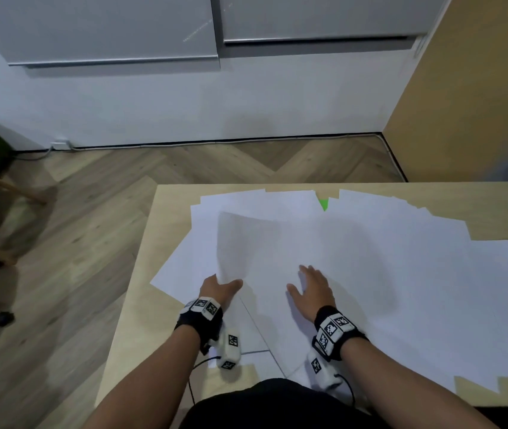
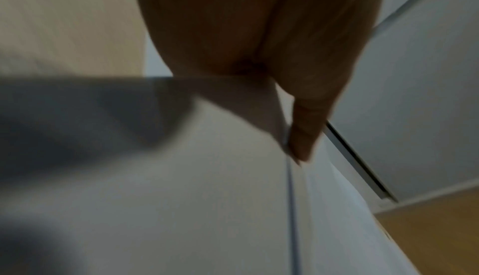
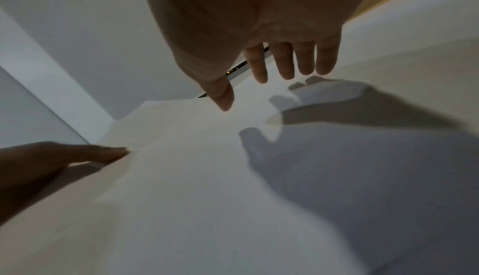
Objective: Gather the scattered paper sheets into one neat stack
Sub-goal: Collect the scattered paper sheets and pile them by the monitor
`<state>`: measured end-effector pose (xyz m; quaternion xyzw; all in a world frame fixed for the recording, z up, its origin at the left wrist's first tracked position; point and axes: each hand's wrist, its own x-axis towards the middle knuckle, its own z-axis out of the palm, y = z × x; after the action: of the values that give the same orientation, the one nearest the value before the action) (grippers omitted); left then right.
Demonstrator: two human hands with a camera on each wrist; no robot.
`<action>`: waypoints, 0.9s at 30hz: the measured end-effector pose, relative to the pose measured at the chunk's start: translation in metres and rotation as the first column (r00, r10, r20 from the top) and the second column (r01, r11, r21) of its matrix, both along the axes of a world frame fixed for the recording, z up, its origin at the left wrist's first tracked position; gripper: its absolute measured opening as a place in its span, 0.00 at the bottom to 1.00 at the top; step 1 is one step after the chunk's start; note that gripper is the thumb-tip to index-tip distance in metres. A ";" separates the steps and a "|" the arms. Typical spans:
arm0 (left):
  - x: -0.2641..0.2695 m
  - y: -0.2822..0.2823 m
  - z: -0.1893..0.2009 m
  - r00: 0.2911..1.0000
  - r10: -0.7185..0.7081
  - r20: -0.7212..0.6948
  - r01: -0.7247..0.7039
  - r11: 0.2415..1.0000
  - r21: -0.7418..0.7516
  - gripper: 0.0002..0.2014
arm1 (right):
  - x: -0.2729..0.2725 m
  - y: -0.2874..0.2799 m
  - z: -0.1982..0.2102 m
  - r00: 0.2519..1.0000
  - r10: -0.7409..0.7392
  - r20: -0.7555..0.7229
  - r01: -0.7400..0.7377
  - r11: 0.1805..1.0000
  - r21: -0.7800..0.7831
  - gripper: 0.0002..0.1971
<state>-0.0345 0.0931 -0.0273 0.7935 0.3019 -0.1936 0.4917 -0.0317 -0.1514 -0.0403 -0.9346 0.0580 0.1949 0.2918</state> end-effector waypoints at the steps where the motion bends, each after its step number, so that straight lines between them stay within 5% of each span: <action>1: -0.001 0.010 0.003 1.000 -0.009 -0.001 0.009 1.000 -0.002 0.22 | 0.001 -0.005 -0.001 1.000 -0.025 -0.012 0.024 0.999 -0.036 0.35; 3: -0.003 0.030 0.008 0.999 -0.031 -0.036 0.031 1.000 0.005 0.22 | 0.004 -0.015 -0.004 0.995 -0.091 -0.027 0.088 0.991 -0.102 0.38; 7: -0.001 0.059 0.002 0.994 -0.008 -0.106 0.017 0.997 0.078 0.41 | 0.009 -0.030 -0.006 0.967 -0.247 -0.058 0.239 0.964 -0.119 0.42; 11: 0.001 0.052 0.001 0.977 0.213 0.001 -0.213 0.977 -0.025 0.23 | 0.010 -0.029 -0.005 0.978 -0.138 -0.158 0.110 0.978 -0.176 0.45; 15: -0.001 0.022 -0.006 0.931 0.364 0.022 -0.357 0.922 -0.147 0.25 | 0.002 -0.010 -0.003 0.962 0.003 -0.274 -0.072 0.967 -0.244 0.48; 22: -0.004 -0.005 -0.014 0.995 0.087 -0.043 -0.089 0.994 -0.065 0.22 | -0.006 0.013 0.001 0.954 0.145 -0.264 -0.200 0.960 -0.195 0.47; 27: 0.000 0.028 -0.048 0.988 0.138 -0.068 -0.147 0.977 -0.153 0.39 | -0.012 0.016 0.003 0.979 0.127 -0.157 -0.160 0.963 -0.217 0.56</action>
<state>-0.0347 0.1209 -0.0754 0.7228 0.3555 -0.2037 0.5566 -0.0437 -0.1355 -0.0377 -0.9475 0.0325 0.2735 0.1626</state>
